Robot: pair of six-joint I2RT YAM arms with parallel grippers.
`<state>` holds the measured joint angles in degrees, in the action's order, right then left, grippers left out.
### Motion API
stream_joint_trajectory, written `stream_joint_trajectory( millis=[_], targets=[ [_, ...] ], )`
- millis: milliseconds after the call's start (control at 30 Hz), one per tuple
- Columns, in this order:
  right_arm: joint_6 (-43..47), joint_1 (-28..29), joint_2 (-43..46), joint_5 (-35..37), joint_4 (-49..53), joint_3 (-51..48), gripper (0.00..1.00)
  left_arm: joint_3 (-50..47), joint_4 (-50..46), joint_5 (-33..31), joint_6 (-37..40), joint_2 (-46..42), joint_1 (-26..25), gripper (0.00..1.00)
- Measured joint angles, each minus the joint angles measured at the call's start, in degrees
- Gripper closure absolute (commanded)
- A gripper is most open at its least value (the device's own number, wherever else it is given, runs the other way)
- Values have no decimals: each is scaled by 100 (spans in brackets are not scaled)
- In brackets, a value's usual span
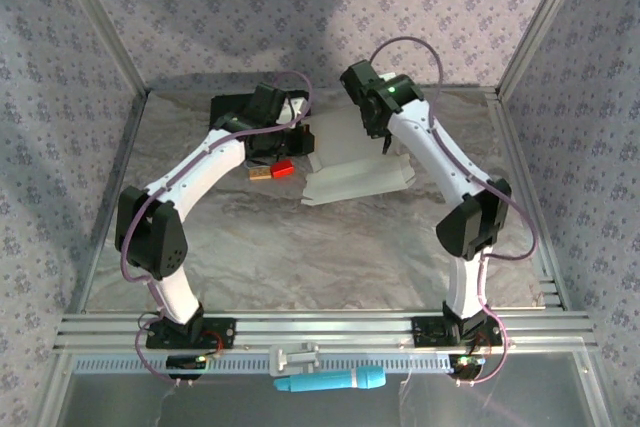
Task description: Fold the paper box
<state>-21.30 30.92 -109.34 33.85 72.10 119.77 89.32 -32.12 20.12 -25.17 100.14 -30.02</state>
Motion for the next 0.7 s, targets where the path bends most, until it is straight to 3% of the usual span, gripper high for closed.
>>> stream_joint_trajectory(
  millis=[100, 267, 367, 500, 700],
  targets=[
    [46, -111, 251, -313, -111, -122, 66, 0, 24, 2, 0, 0, 0, 100],
    [74, -264, 472, -713, -273, -313, 67, 0, 76, 22, 0, 0, -4, 100],
    [83, -361, 472, -870, -378, -448, 76, 0, 72, 22, 2, 0, -15, 100],
    [129, -369, 472, -1019, -487, -514, 100, 0, 83, -2, 0, 0, -76, 100],
    [-184, -151, 518, -660, -605, -942, 100, -9, 15, -404, -68, 0, -162, 100]
  ],
)
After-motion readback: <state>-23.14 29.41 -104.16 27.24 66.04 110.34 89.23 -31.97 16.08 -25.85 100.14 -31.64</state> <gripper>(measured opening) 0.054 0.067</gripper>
